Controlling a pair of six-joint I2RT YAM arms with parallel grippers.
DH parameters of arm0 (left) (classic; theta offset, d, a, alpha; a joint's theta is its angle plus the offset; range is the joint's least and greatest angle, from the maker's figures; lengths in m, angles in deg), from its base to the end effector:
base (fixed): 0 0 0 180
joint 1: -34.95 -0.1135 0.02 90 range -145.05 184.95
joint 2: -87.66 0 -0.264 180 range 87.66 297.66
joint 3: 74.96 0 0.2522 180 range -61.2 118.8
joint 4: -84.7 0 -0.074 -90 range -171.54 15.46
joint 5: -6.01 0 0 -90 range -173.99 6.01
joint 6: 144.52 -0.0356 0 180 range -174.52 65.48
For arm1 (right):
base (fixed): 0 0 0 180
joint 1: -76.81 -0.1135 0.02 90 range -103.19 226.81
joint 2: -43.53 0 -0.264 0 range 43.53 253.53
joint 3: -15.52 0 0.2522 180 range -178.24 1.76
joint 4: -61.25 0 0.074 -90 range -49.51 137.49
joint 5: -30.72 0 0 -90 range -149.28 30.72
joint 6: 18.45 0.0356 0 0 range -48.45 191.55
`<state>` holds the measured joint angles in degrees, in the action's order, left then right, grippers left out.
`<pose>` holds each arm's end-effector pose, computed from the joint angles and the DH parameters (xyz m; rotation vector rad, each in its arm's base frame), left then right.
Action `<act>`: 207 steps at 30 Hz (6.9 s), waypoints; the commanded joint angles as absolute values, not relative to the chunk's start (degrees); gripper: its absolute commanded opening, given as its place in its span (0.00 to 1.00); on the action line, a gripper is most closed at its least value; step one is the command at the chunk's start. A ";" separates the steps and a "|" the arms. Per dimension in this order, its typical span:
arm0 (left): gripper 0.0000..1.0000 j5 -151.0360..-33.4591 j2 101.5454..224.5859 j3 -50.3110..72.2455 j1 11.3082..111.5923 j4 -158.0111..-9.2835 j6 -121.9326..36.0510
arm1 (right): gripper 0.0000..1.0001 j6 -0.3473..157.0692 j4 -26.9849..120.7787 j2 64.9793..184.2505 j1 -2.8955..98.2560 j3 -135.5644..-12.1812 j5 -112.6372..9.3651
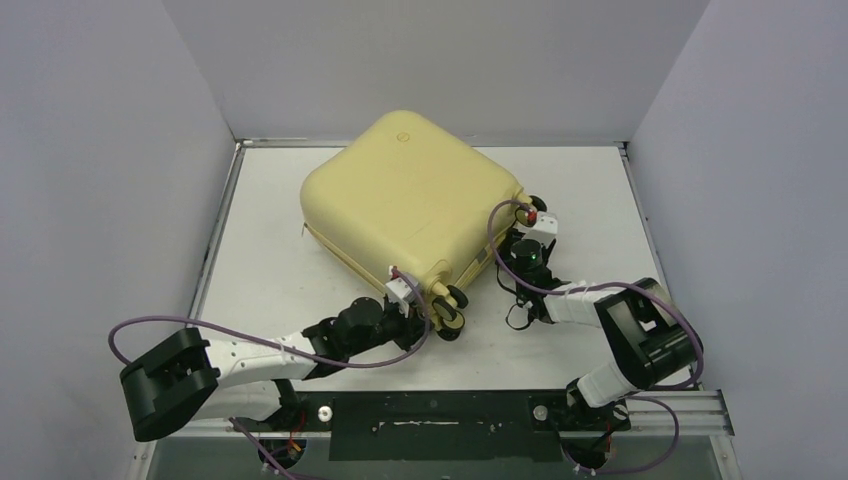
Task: Pack the luggage
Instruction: Zip the luggage at the center of the board.
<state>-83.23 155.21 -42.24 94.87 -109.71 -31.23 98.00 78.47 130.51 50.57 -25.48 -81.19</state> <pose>0.1151 -0.1978 0.1752 0.6349 1.9480 -0.9350 0.2527 0.1097 0.1443 0.2357 2.0246 0.1806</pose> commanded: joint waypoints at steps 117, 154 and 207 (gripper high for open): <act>0.00 -43.70 144.82 -49.65 98.89 -127.87 -32.37 | 0.00 110.10 36.59 122.41 23.17 -55.54 -43.03; 0.00 -71.18 154.08 -52.84 98.80 -150.84 -38.87 | 0.00 124.60 52.91 129.08 19.40 -51.85 -50.84; 0.97 -79.83 121.38 -35.57 99.38 -92.01 -33.64 | 0.75 100.18 44.96 97.81 24.06 -35.38 -61.80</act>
<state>-84.00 124.02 -42.04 99.83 -96.46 -40.04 107.49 37.19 101.07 27.22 -45.24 -55.33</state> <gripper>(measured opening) 0.972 0.761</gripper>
